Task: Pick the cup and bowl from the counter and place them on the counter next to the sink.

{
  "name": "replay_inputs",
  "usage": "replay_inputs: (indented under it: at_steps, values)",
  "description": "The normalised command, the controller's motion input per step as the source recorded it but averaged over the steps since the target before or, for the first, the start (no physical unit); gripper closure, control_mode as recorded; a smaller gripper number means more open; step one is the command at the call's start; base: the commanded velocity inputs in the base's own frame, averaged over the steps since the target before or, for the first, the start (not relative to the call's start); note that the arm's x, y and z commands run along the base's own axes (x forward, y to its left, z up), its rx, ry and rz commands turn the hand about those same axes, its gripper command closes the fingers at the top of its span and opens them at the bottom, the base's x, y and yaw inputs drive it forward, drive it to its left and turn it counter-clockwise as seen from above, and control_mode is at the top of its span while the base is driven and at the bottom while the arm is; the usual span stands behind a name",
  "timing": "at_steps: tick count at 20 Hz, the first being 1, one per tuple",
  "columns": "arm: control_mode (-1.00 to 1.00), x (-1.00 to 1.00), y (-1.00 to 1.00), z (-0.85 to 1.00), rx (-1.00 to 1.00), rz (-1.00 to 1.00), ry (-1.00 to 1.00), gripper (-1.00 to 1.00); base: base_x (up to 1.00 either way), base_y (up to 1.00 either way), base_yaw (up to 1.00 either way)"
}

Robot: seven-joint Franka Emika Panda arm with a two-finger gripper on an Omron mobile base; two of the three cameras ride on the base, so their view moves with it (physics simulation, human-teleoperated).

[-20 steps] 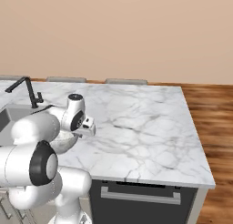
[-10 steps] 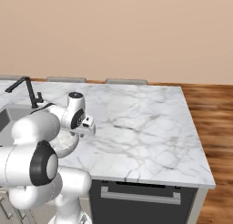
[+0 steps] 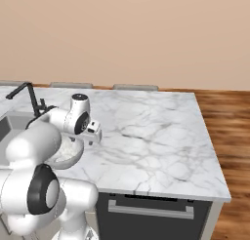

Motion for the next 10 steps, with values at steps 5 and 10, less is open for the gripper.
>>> replay_inputs:
  at_steps: [5,10]
  values:
    - [-1.0,-0.25,-0.2,0.52,0.04,0.0,0.0,-1.0,0.0,0.0,0.0]
    - [-1.0,-0.69,-0.14,0.09,0.02,0.0,0.0,-1.0,0.0,0.0,0.0]
